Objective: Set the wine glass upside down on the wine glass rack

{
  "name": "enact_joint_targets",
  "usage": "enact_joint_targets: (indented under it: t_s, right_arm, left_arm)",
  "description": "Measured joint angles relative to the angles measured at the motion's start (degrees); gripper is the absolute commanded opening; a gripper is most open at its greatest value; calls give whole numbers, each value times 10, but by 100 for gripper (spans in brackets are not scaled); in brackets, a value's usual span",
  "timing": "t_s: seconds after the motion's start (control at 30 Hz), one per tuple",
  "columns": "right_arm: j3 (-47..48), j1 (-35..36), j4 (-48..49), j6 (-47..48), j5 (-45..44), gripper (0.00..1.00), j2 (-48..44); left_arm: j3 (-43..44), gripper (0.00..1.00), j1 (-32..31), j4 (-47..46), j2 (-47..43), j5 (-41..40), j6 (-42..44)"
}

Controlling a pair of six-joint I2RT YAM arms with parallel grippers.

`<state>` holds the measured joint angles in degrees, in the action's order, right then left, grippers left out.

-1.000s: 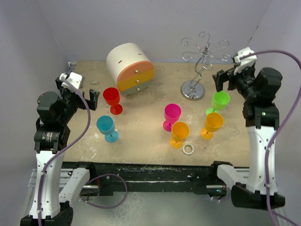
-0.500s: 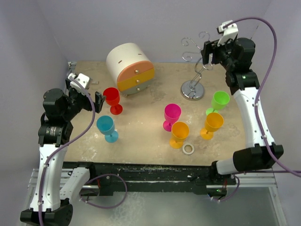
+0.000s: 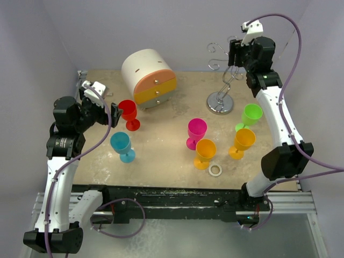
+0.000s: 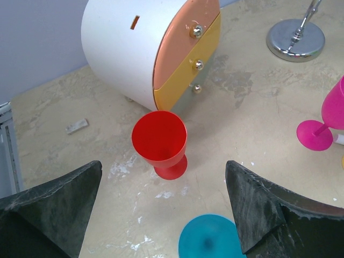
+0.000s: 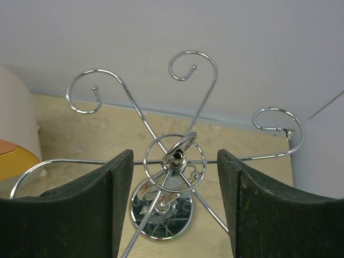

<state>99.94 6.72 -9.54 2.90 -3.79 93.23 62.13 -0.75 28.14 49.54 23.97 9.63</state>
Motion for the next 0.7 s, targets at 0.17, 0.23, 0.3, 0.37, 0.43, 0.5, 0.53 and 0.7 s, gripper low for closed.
enact_joint_targets:
  t_s: [0.17, 0.23, 0.3, 0.37, 0.43, 0.5, 0.53, 0.7]
  right_arm:
    - [0, 0, 0, -4, -12, 51, 15]
    - [0, 0, 0, -5, -13, 49, 19]
    - [1, 1, 0, -5, -14, 47, 24]
    - [5, 2, 0, -5, -15, 45, 29]
    - [8, 2, 0, -5, -16, 43, 34]
    - [12, 2, 0, -5, -17, 40, 39]
    - [15, 2, 0, -4, -17, 38, 42]
    - [33, 2, -2, -4, -17, 33, 55]
  left_arm:
    - [0, 99, 0, 3, 7, 6, 0]
    - [0, 99, 0, 3, 8, 8, 0]
    - [0, 99, 0, 3, 8, 10, 0]
    - [0, 99, 0, 2, 9, 10, 3]
    - [0, 99, 0, 2, 9, 11, 5]
    - [0, 99, 0, 2, 10, 12, 5]
    - [0, 99, 0, 2, 10, 12, 5]
    - [0, 99, 0, 3, 10, 12, 7]
